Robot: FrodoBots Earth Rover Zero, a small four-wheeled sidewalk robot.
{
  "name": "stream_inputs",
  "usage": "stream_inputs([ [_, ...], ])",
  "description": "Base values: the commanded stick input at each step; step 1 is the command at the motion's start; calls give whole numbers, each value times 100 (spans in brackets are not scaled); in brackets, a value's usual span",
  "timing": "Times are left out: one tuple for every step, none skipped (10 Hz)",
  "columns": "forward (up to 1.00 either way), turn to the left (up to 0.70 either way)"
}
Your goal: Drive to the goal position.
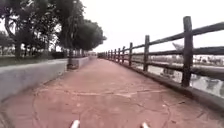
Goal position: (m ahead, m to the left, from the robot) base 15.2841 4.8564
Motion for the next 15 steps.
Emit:
stream_inputs([
  [70, 0],
  [70, 0],
  [70, 0],
  [70, 0],
  [70, 0],
  [70, 0],
  [70, 0],
  [70, 0],
  [70, 0],
  [70, 0],
  [70, 0],
  [70, 0],
  [70, 0],
  [70, 0],
  [70, 0],
])
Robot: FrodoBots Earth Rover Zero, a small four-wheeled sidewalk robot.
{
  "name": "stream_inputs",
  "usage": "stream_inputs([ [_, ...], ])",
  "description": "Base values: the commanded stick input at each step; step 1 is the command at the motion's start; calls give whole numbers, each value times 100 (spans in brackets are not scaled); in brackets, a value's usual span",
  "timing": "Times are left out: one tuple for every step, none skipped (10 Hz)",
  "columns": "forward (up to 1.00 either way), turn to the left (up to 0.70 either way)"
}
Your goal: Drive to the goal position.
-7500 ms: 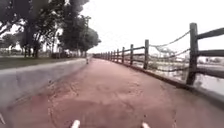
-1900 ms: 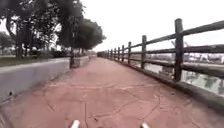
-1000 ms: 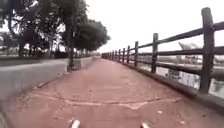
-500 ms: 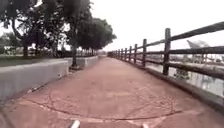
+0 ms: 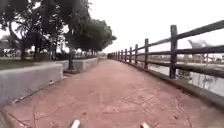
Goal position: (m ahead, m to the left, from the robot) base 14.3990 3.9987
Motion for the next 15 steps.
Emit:
stream_inputs([
  [70, 0],
  [70, 0],
  [70, 0],
  [70, 0],
  [70, 0],
  [70, 0],
  [70, 0],
  [70, 0],
  [70, 0],
  [70, 0],
  [70, 0],
  [70, 0],
  [70, 0],
  [70, 0],
  [70, 0],
])
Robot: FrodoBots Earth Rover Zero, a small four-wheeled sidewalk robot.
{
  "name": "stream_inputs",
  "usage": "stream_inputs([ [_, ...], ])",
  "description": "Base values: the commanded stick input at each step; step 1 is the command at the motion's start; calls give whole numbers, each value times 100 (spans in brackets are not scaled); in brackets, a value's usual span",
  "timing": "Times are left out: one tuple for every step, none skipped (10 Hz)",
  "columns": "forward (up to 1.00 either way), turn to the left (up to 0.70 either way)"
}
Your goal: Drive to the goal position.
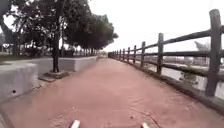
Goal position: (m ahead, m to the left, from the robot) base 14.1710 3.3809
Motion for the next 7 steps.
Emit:
stream_inputs([
  [70, 0],
  [70, 0],
  [70, 0],
  [70, 0],
  [70, 0],
  [70, 0],
  [70, 0],
])
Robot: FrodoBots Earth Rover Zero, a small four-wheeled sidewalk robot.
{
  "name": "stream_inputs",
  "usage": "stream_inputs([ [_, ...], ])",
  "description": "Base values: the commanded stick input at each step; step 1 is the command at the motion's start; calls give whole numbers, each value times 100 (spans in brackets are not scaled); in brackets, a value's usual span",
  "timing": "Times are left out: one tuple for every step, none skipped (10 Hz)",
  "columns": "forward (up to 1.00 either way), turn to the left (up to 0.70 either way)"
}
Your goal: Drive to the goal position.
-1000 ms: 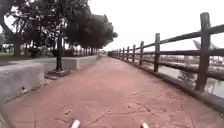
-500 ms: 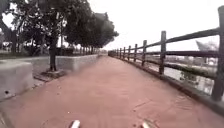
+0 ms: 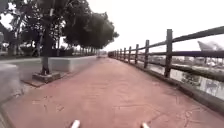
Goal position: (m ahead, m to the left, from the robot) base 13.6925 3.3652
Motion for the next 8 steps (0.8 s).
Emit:
stream_inputs([
  [70, 0],
  [70, 0],
  [70, 0],
  [70, 0],
  [70, 0],
  [70, 0],
  [70, 0],
  [70, 0],
])
